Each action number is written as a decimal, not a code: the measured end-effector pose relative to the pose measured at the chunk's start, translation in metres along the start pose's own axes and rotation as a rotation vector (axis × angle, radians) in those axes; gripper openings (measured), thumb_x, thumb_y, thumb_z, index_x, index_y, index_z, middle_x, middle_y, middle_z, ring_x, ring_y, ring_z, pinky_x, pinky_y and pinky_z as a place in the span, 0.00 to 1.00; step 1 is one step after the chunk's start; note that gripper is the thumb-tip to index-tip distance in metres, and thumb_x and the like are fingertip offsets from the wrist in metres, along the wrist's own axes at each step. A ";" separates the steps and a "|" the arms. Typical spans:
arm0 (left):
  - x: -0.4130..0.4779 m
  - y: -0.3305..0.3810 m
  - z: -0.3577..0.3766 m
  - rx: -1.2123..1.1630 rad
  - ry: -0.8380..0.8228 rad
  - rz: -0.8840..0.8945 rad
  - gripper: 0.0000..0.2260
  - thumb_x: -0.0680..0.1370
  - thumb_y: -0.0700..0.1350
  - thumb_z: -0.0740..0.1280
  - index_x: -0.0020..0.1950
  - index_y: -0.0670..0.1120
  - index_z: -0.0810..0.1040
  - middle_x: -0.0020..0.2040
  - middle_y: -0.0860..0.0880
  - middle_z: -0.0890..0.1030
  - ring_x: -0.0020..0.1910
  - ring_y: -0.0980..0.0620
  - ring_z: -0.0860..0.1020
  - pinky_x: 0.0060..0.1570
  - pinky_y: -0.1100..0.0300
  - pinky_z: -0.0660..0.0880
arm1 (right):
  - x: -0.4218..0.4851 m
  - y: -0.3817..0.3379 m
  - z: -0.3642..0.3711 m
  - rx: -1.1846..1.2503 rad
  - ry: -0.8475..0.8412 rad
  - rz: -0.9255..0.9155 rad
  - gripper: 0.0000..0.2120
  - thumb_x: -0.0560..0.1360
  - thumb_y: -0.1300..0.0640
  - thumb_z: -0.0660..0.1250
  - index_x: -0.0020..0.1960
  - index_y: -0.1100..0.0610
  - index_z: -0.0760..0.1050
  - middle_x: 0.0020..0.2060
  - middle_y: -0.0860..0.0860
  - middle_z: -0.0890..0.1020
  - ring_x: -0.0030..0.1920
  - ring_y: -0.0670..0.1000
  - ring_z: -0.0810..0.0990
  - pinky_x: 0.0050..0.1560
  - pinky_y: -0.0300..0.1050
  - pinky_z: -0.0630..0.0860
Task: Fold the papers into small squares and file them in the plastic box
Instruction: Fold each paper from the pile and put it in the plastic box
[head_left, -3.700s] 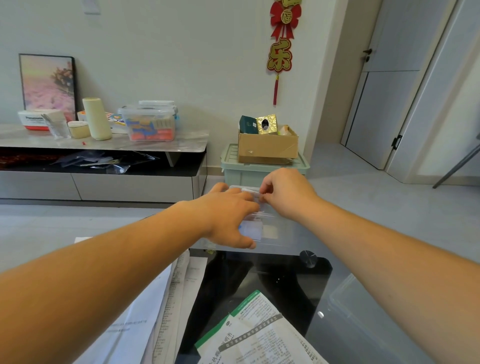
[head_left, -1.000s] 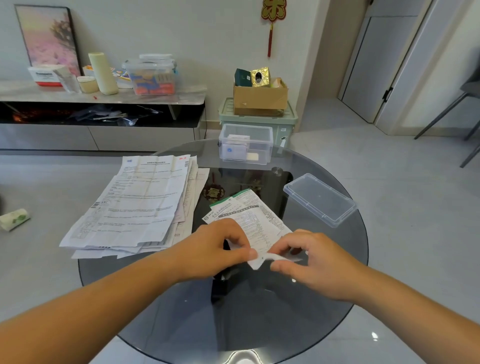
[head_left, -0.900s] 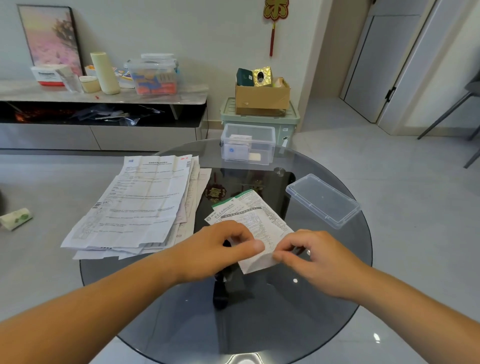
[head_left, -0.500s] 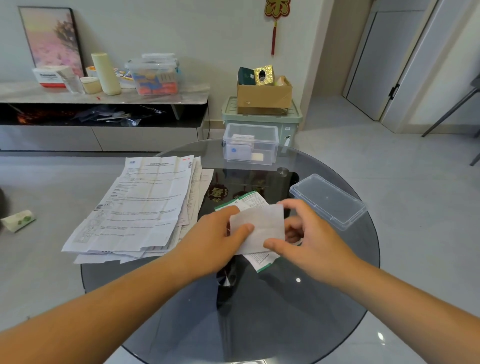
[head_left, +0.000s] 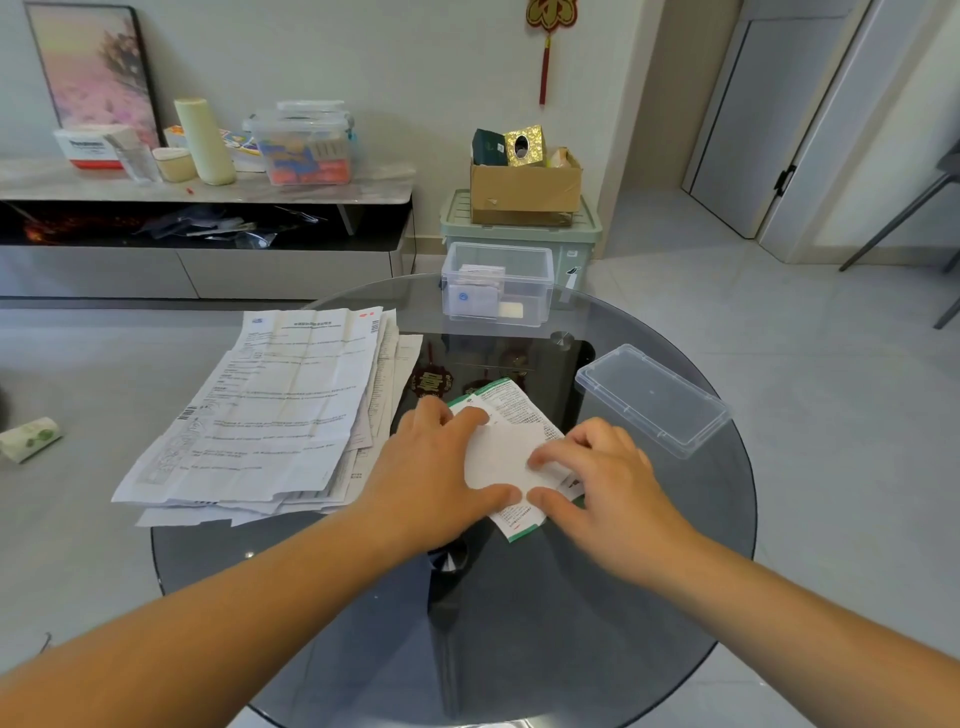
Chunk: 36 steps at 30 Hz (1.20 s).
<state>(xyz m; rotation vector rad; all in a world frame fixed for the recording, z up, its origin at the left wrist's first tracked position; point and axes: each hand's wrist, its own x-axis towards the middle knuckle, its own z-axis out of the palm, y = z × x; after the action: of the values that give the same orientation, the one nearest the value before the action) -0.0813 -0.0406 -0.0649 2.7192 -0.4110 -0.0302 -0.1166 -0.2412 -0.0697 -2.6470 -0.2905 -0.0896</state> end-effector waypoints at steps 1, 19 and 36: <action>0.002 -0.001 -0.002 0.021 -0.020 -0.003 0.38 0.70 0.69 0.70 0.76 0.56 0.63 0.68 0.51 0.66 0.66 0.50 0.67 0.65 0.53 0.71 | 0.000 0.000 0.000 -0.018 -0.012 -0.017 0.13 0.79 0.44 0.66 0.63 0.40 0.75 0.54 0.41 0.67 0.58 0.45 0.63 0.65 0.46 0.66; 0.032 0.005 -0.024 -0.165 -0.083 -0.099 0.11 0.77 0.53 0.72 0.44 0.49 0.74 0.46 0.52 0.78 0.40 0.56 0.75 0.38 0.64 0.69 | -0.004 0.005 -0.016 -0.074 -0.211 -0.110 0.16 0.82 0.45 0.58 0.68 0.39 0.74 0.68 0.37 0.67 0.67 0.43 0.60 0.70 0.46 0.58; -0.018 0.017 -0.041 -0.745 -0.496 -0.294 0.09 0.77 0.45 0.73 0.50 0.39 0.85 0.41 0.44 0.85 0.35 0.52 0.82 0.42 0.61 0.81 | -0.028 -0.012 -0.016 -0.107 -0.153 -0.259 0.20 0.76 0.34 0.62 0.63 0.43 0.74 0.59 0.38 0.74 0.59 0.41 0.69 0.59 0.39 0.71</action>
<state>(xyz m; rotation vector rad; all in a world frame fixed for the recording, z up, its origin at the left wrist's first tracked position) -0.1003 -0.0354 -0.0209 1.9789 -0.0874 -0.7824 -0.1473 -0.2433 -0.0534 -2.7127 -0.6970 0.0141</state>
